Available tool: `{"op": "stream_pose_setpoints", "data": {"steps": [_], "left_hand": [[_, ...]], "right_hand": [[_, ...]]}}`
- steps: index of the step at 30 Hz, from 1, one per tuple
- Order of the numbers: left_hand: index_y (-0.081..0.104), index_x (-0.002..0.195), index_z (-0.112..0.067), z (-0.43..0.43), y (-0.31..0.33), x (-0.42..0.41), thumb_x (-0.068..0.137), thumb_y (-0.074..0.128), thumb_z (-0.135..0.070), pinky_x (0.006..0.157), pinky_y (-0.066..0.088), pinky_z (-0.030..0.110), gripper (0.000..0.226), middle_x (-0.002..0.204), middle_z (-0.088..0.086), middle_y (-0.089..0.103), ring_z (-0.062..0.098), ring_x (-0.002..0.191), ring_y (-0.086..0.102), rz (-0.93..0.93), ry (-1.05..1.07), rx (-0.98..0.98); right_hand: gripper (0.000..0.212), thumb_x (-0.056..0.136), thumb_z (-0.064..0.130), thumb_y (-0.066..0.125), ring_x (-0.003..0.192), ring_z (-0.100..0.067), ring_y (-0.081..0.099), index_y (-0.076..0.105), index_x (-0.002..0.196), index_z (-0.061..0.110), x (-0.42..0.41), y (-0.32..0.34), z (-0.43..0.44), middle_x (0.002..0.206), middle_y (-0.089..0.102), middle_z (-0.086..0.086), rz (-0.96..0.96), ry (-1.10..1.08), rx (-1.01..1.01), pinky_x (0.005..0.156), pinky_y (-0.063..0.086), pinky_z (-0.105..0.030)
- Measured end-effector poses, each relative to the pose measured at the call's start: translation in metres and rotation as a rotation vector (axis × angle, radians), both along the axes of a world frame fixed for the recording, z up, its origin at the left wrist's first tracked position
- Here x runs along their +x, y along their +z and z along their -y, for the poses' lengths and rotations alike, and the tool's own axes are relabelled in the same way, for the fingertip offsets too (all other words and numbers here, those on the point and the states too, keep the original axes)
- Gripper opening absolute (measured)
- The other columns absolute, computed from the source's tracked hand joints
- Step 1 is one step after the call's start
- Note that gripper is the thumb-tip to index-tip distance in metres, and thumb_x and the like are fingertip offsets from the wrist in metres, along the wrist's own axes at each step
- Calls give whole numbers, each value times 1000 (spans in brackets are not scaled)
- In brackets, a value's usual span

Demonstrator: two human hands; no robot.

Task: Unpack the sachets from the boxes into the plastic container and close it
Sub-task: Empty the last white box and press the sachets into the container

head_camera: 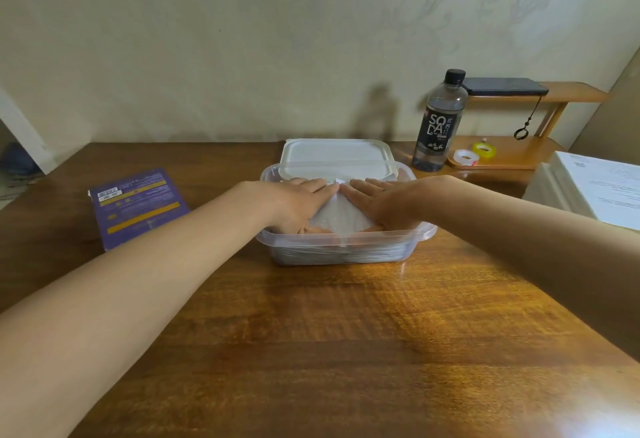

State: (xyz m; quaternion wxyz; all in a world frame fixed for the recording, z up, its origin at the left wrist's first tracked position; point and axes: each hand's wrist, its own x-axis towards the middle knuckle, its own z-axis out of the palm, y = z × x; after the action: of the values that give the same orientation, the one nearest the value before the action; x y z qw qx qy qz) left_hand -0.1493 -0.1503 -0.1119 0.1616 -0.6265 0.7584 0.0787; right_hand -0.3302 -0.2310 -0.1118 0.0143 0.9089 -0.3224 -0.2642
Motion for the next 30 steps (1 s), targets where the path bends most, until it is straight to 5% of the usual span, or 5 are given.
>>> {"op": "stream_pose_setpoints", "data": {"steps": [11,17,22,26,30], "left_hand": [[-10,162,-24,-9,10,0,100,50,-49,124,19,42,89,170,-5,-9,22,157,1,-6,17,-38],[-12,161,-26,-9,6,0,99,44,-57,123,15,42,89,170,-2,-11,22,157,-4,2,27,-20],[-18,160,-27,-7,4,1,97,31,-68,125,7,46,90,170,1,-16,23,156,-10,62,-6,6],[-26,156,-30,-2,0,3,92,22,-75,127,1,48,92,168,2,-23,22,155,-17,107,-10,47],[-22,157,-32,-2,2,4,88,21,-80,126,5,52,94,169,0,-19,22,156,-14,58,1,37]], "right_hand": [[100,88,73,43,151,-28,16,-2,160,19,-6,15,-7,166,9,1,125,10,-3,120,19,-49],[104,81,80,41,146,-34,22,3,159,22,-6,4,-1,161,19,-6,108,22,-55,115,29,-59],[110,76,80,33,149,-33,13,-12,158,22,-4,4,-2,165,7,-5,33,21,-37,118,23,-59],[101,90,70,39,153,-32,4,-19,157,23,0,3,-3,167,-5,-4,-25,-4,-46,120,16,-59],[101,88,72,41,152,-32,9,-14,158,24,2,9,-5,167,2,-2,-16,-23,-35,119,20,-59]]}}
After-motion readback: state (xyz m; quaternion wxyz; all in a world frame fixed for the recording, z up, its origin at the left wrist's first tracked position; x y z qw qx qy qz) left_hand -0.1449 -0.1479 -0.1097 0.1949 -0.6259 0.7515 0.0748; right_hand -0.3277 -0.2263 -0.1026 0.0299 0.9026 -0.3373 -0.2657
